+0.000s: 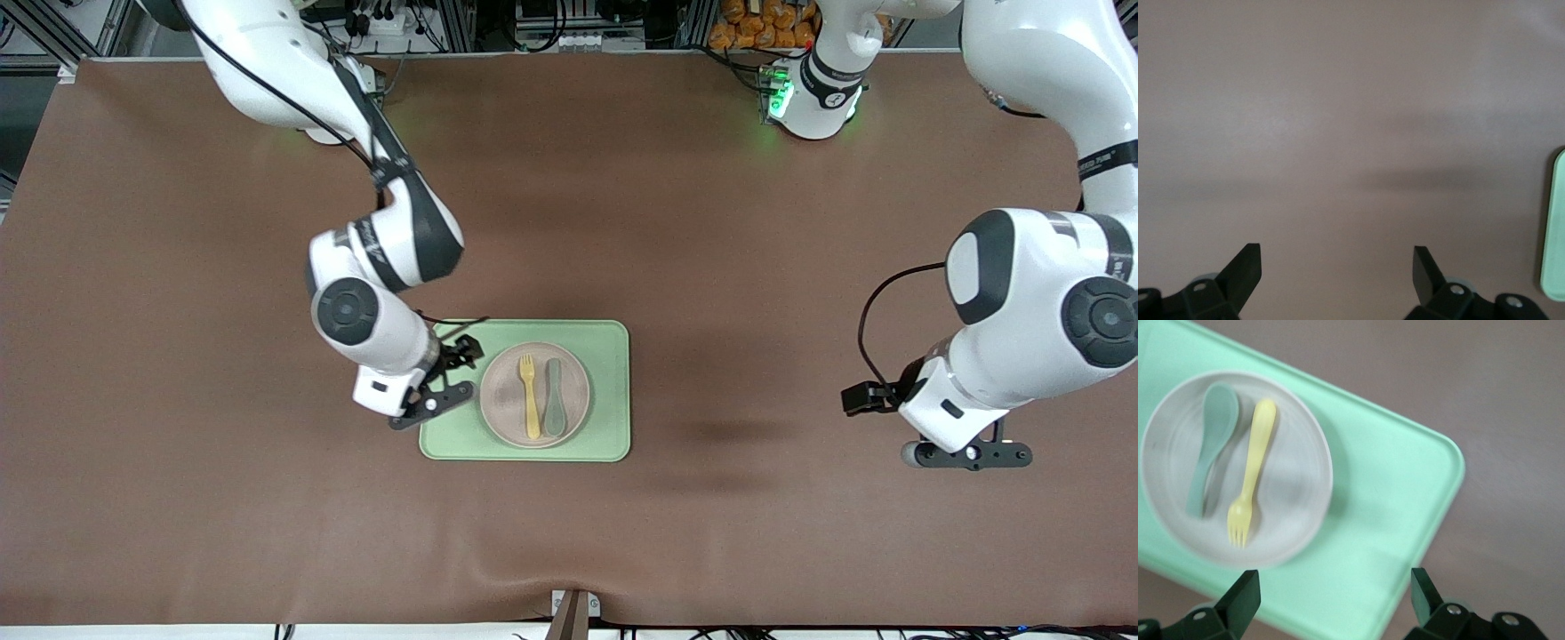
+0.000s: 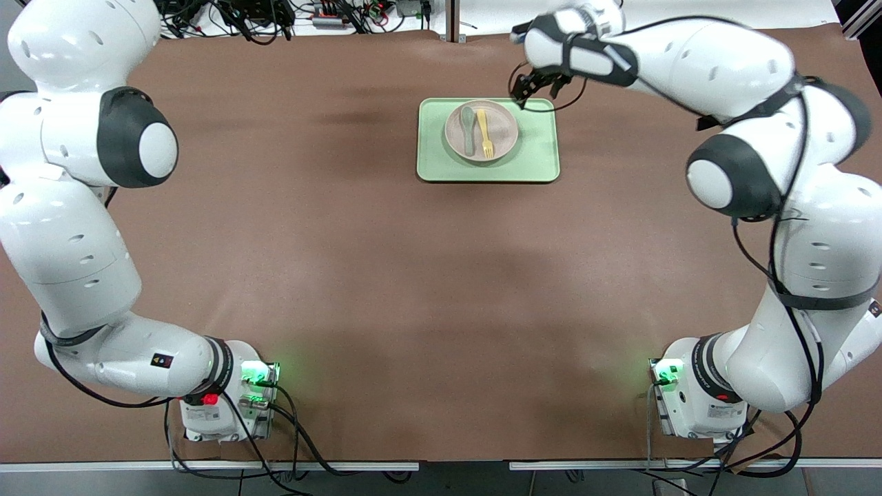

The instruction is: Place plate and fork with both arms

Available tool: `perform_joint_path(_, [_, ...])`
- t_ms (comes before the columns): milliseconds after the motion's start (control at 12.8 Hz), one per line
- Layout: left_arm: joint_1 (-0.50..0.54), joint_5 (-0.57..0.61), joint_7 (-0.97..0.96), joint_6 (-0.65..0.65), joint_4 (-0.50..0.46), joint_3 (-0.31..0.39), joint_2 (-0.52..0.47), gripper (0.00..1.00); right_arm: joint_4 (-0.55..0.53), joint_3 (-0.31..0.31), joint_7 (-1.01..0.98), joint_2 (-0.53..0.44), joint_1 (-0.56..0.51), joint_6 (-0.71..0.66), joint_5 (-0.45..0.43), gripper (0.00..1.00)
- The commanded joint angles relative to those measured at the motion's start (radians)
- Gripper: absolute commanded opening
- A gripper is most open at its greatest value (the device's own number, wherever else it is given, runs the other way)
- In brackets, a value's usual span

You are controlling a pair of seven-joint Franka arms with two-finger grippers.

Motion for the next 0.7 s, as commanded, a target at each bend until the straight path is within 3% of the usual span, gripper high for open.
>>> perform_joint_path(0, [0.026,0.026,0.049,-0.021,-0.031,-0.007,-0.044,1.00,0.054,-0.013,0.143,0.057,0.054,0.040,-0.005,1.00])
perform_joint_path(390, [0.068,0.026,0.055,-0.084,-0.034,-0.041,-0.095,1.00,0.092,-0.011,0.189,0.137,0.084,0.111,-0.002,1.00])
perform_joint_path(623, [0.176,0.028,0.051,-0.165,-0.038,-0.162,-0.151,1.00,0.092,-0.013,0.246,0.160,0.117,0.142,-0.002,1.00])
